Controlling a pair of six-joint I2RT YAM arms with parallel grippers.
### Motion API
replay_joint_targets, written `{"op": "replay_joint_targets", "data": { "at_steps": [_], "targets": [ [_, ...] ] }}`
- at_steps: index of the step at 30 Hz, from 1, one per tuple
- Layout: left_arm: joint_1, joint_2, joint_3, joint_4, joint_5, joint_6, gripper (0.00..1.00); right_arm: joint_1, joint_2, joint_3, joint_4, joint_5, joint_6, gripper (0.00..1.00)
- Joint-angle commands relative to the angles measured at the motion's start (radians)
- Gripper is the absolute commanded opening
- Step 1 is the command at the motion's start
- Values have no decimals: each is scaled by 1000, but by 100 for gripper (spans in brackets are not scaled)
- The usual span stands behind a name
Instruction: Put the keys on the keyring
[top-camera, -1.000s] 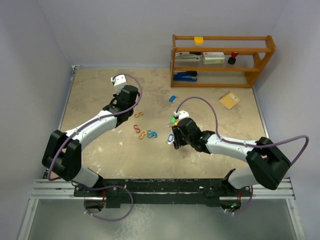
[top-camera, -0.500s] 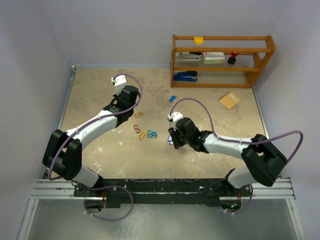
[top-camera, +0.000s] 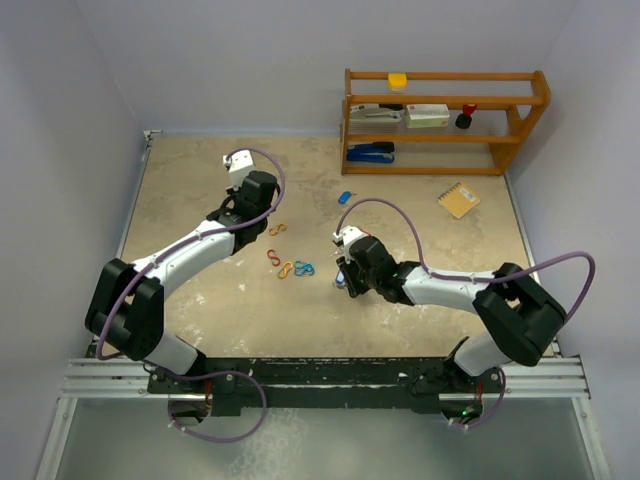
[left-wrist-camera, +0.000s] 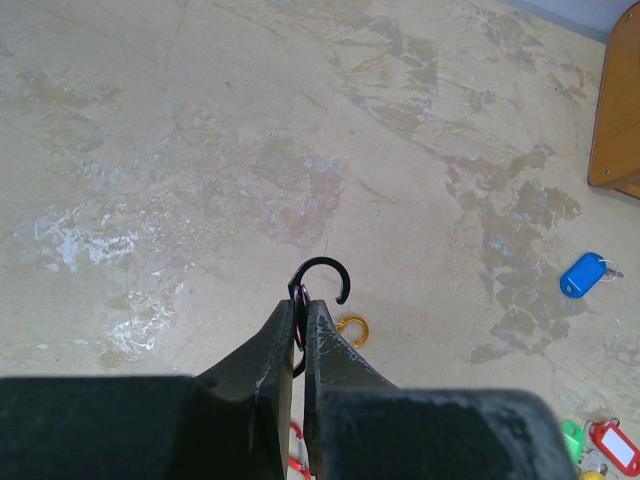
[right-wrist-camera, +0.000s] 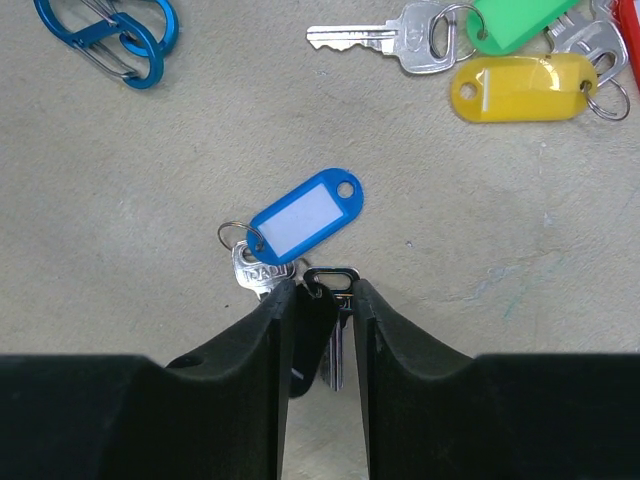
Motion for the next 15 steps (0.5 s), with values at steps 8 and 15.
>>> {"op": "replay_joint_targets", "data": {
  "at_steps": [8,15],
  "targets": [
    [-3,5,12,21,-15,21,0,5,16,23,39,-16,-19,13],
    [-4,9,13,23,-8,19,0,6,-39,13,29,5,-16,2]
  ]
}}
